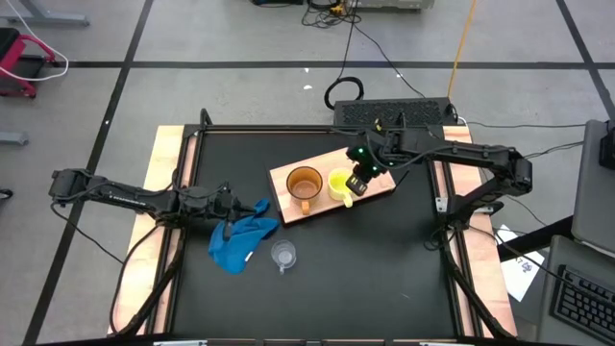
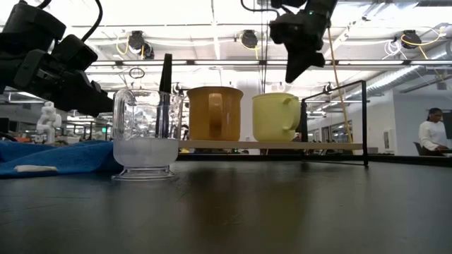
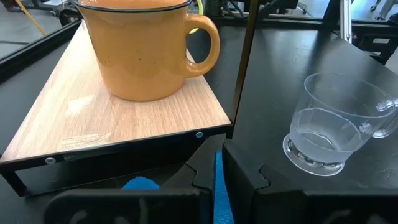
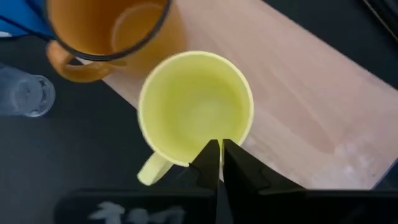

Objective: Stack small to large cups/mugs on shelf
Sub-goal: Put the transparent mug on the shelf aligned with the yellow mug

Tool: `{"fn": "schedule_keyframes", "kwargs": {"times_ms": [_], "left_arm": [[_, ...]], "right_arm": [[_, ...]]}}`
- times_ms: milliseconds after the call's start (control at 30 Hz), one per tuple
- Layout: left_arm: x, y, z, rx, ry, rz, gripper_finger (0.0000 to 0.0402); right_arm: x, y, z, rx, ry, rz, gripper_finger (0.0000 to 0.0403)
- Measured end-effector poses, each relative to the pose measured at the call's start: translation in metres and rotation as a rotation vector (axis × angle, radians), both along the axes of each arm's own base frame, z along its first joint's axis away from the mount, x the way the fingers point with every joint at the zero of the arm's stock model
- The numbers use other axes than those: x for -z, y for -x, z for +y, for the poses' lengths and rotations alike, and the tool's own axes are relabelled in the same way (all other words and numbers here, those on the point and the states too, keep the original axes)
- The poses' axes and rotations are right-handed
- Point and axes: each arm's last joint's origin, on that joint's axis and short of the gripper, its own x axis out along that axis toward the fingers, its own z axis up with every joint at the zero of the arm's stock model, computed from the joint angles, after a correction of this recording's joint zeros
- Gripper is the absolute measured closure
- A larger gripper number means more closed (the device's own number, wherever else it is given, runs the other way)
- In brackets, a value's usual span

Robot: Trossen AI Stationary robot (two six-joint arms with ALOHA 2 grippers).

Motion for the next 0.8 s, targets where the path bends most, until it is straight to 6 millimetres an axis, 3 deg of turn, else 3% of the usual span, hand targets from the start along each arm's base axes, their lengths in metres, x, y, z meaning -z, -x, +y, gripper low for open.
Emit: {"fn": "schedule_keyframes", "kwargs": {"times_ms": [233,567,800], "left_arm": [[0.000,0.000,0.000,-0.005,0.016,0.000,0.0371],[-0.001,0.000,0.000,-0.004,0.017,-0.014,0.0371],[-0.004,-0.001,0.000,-0.004,0.017,-0.048,0.0371]], "right_arm": [[-0.026,0.017,0.013,-0.103,0.072,-0.097,0.0402],[-0.077,0.065,0.045,-0.261,0.188,-0.337,0.0403],[-0.094,0.099,0.061,-0.280,0.289,-0.404,0.0403]]}}
